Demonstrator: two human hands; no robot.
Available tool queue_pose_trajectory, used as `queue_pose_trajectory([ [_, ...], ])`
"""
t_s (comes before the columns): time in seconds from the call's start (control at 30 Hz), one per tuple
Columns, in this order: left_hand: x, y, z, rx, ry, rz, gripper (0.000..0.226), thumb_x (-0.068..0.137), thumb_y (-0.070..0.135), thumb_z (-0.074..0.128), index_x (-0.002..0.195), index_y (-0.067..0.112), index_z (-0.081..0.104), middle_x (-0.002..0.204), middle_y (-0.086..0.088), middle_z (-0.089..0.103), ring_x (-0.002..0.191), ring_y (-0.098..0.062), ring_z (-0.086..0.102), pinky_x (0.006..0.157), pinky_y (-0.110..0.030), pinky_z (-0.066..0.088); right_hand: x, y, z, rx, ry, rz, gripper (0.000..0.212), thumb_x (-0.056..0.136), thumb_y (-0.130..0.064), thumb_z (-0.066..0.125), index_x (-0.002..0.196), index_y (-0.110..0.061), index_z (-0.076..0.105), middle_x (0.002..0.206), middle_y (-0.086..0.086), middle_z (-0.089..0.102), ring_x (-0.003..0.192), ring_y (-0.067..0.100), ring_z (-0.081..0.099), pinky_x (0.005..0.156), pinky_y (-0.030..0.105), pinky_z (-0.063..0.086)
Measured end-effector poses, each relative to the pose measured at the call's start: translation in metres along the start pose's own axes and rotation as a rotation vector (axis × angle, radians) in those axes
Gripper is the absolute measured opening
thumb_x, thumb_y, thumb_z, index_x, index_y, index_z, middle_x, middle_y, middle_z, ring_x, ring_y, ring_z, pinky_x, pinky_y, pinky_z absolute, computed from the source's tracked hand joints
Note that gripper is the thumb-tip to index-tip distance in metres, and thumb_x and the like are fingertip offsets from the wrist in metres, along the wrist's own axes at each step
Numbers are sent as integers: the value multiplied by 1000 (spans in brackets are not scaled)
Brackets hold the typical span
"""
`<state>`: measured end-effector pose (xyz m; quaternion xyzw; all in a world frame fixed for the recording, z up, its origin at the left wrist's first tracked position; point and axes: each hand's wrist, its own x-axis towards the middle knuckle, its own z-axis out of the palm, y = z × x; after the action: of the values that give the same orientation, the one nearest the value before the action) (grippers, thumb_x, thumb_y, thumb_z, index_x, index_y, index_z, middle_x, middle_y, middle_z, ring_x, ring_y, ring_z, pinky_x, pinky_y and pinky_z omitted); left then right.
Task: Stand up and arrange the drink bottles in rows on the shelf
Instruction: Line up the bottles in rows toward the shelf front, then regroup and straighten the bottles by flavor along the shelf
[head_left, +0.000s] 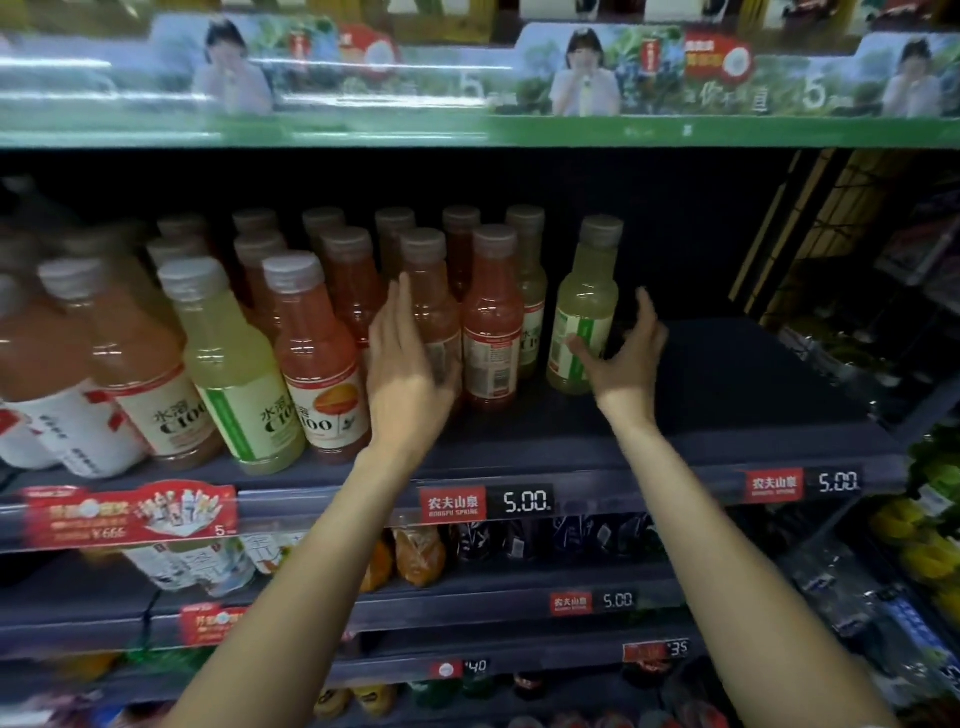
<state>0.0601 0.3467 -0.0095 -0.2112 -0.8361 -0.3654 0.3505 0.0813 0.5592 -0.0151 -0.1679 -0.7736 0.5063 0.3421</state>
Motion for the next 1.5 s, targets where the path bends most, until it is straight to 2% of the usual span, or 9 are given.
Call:
queue_pose_trajectory([
  [0.1, 0, -6, -4, 48, -42, 58, 82, 80, 5, 69, 146, -8, 22, 150, -24, 32, 136, -38, 33, 112, -33, 24, -30, -20, 0, 72, 133, -228, 66, 82, -10, 70, 138, -14, 37, 136, 7, 42, 118, 16, 49, 100, 34, 44],
  [0.23, -5, -6, -11, 29, -123, 79, 83, 78, 4, 70, 148, -1, 25, 154, -20, 26, 141, -35, 28, 111, -32, 25, -46, -43, 23, -36, -169, -365, 66, 82, -21, 72, 138, -16, 37, 135, 3, 45, 115, 4, 45, 96, 10, 37],
  [0.4, -28, -19, -47, 78, 246, 225, 38, 80, 3, 61, 117, 9, 59, 122, -12, 61, 110, -26, 49, 95, -30, 39, -37, -42, 57, -90, -314, -209, 91, 72, -49, 74, 142, -35, 17, 139, 4, 38, 126, 19, 44, 103, 42, 41],
  [0.57, -33, -37, -65, 82, 274, -85, 64, 81, 8, 69, 138, -1, 40, 139, -22, 43, 123, -27, 38, 107, -13, 21, -32, -41, 62, -81, -294, -151, 88, 65, -46, 72, 134, -41, 19, 131, 2, 46, 115, 18, 53, 96, 45, 47],
  [0.73, -29, -29, -65, 258, 211, -179, 80, 78, 21, 76, 141, -6, 35, 127, -30, 50, 103, -41, 47, 92, -34, 30, -43, -38, 51, 7, -266, -168, 85, 72, -14, 79, 139, -22, 26, 121, -10, 44, 105, 0, 48, 82, 0, 37],
  [0.87, -16, -24, -65, 334, 189, -246, 85, 72, 29, 82, 138, -4, 40, 119, -31, 51, 103, -45, 48, 89, -34, 27, -54, -31, 35, 7, -245, -166, 91, 67, -16, 82, 139, -17, 27, 131, 1, 47, 113, 9, 51, 88, 9, 38],
  [1.2, -34, 6, -53, -146, 22, -46, 77, 75, 15, 81, 137, 1, 38, 130, -21, 46, 116, -5, 38, 96, 4, 23, -46, -14, -12, 3, -232, -185, 85, 67, -15, 82, 136, -22, 32, 127, 6, 55, 115, 17, 55, 99, 37, 46],
  [1.4, -29, 60, 3, -471, -234, -7, 82, 72, 31, 80, 139, 11, 36, 129, 3, 44, 119, -6, 47, 102, -24, 41, -28, 7, -62, -7, -127, -173, 85, 67, -19, 83, 136, -26, 33, 127, 4, 55, 114, 16, 55, 97, 32, 45],
  [1.5, -19, 93, 41, -615, -336, -33, 84, 75, 25, 81, 142, 8, 33, 129, 12, 46, 118, 12, 46, 101, -16, 40, -17, 20, -90, -24, -73, -141, 85, 69, -18, 82, 138, -26, 32, 127, 2, 55, 113, 15, 55, 96, 31, 44],
])
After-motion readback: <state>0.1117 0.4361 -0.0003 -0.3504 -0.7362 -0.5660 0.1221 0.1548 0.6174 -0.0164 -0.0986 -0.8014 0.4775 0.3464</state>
